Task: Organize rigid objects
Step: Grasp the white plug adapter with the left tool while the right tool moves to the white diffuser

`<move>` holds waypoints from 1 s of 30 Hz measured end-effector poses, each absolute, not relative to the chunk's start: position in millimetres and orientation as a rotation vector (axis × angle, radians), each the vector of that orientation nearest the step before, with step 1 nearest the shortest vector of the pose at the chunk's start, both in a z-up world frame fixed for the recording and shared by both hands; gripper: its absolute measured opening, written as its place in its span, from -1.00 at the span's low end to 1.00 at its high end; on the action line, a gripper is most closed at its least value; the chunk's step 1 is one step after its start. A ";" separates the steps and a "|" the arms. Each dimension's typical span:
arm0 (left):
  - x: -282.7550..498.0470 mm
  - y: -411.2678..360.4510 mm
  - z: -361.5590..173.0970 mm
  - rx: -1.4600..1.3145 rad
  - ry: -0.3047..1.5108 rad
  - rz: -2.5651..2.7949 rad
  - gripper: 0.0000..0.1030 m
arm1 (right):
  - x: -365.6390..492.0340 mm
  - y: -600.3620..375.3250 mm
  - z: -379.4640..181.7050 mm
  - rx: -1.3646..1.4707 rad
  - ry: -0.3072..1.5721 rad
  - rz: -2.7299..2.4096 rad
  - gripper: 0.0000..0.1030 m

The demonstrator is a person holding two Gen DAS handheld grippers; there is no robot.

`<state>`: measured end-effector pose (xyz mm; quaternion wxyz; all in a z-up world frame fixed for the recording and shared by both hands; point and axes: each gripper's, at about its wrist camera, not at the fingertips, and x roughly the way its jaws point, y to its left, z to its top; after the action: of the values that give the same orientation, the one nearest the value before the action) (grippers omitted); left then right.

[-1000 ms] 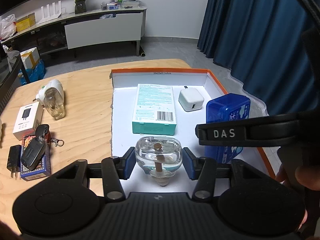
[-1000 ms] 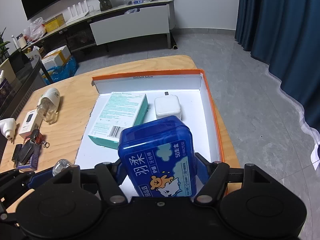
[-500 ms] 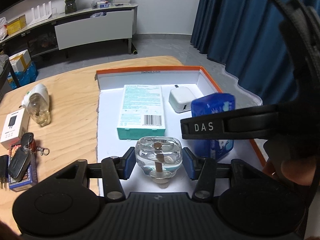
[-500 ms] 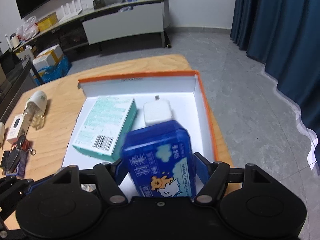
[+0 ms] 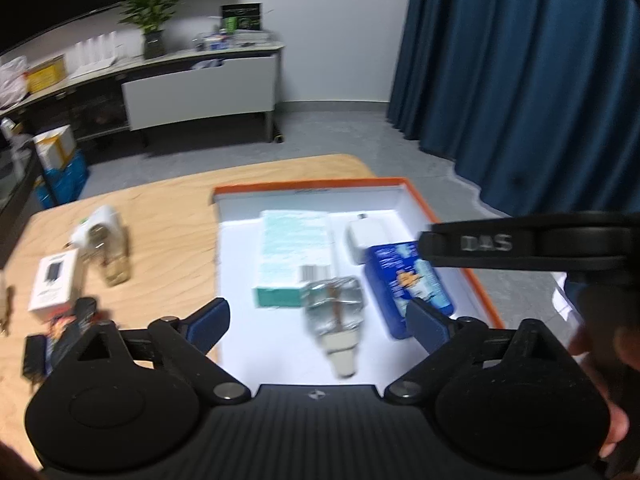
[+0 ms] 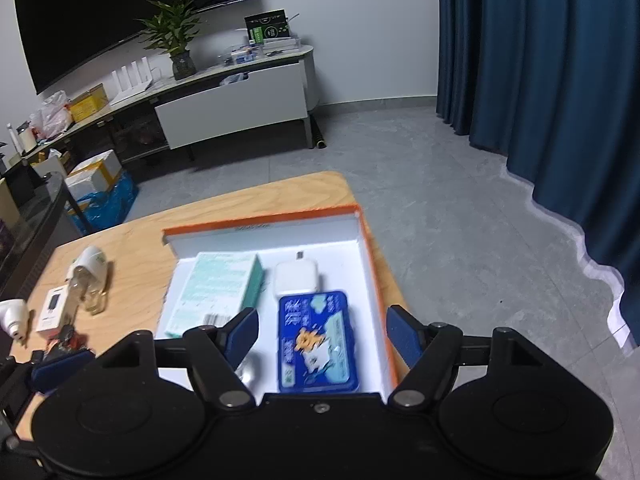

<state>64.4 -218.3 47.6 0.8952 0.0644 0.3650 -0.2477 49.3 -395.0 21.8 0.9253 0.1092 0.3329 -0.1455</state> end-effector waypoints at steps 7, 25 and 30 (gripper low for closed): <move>61.3 -163.3 43.7 0.117 0.796 -0.393 0.93 | 42.8 -361.0 9.2 0.220 0.729 -0.234 0.64; 58.8 -35.9 42.2 -0.017 0.815 -0.112 0.93 | 52.8 -258.6 -7.3 0.150 0.810 -0.015 0.64; 64.7 -17.6 41.9 -0.043 0.810 -0.067 0.93 | 57.1 -243.3 -7.5 0.128 0.812 0.018 0.64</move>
<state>64.7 -17.6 41.9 0.9183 -0.0211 0.3941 -0.0324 57.1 -243.3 -7.5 0.9167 0.0621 0.3946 0.0088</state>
